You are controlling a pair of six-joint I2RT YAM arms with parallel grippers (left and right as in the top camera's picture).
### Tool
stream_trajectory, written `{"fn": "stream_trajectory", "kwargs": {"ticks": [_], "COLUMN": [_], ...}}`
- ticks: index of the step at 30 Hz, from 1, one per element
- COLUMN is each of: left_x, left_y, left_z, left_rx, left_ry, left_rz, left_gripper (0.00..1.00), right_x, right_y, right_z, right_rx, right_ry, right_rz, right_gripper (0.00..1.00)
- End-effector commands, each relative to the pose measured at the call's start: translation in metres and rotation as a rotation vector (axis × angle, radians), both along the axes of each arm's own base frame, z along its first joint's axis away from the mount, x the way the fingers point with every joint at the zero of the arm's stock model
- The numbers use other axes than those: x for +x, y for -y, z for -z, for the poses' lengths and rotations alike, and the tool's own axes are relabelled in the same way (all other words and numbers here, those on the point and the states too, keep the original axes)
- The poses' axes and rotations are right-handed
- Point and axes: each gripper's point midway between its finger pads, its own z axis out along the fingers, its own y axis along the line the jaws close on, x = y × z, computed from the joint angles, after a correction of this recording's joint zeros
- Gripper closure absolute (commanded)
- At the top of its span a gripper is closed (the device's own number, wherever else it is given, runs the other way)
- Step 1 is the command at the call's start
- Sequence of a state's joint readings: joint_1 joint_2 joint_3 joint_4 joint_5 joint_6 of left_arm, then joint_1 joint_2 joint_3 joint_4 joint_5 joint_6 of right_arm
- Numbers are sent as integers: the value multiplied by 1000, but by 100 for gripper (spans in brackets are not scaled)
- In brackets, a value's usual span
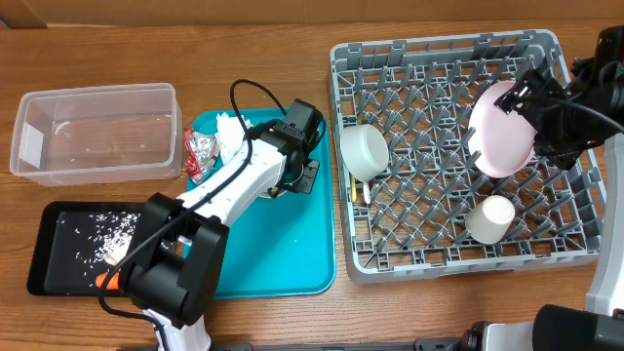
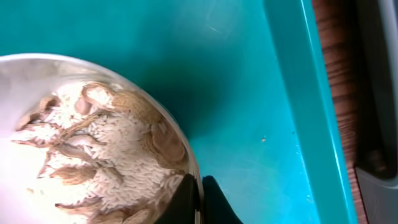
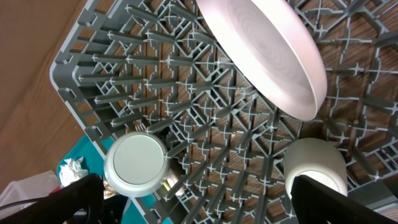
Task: Sort waste into correct bins and load items into the dishwasher rack
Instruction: 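Grasp the second bowl's rim with the left gripper and lift it, then tip the second bowl over the black tray to empty the food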
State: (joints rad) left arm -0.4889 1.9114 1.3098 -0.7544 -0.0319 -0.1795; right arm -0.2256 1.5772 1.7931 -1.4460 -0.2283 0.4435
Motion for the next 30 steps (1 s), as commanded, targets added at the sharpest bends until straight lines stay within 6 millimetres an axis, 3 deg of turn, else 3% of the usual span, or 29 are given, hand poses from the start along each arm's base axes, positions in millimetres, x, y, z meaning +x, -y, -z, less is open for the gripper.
{"fn": "stream_trajectory", "kwargs": {"ticks": [1,5,9,13,18,21,30], "left_x": [-2,-3,-5,-7,-27,-40,-76], "left_y": [-2,-5,-11,-12,-25,-44,-128], "left_z": [3,0,-24,-76,-142,-169,-205], "left_rx": [1,1,-15,-82,-173,-209,-284], "left_ry": [-11,-14,19,114,217,254,266], "left_rz": [-4,-55,-156,-181,-238,-299,-558], "left_gripper": [96,96,96,96,96,96,96], "right_x": [-3,-4,-5,-6,-6,-6,-7], "right_y": [1,1,1,0,0,0,0], "right_z": [-3,-3,-2,-2,-2,-2,-1], "right_rx": [-14,-13,-12,-11,-10,-10,-10], "right_ry": [7,4,-1,-6,-8,-8,-11], "right_rz": [-2,-2,-2,-2,-2,-2,-2], "right_gripper": [0,0,0,0,0,0,0]}}
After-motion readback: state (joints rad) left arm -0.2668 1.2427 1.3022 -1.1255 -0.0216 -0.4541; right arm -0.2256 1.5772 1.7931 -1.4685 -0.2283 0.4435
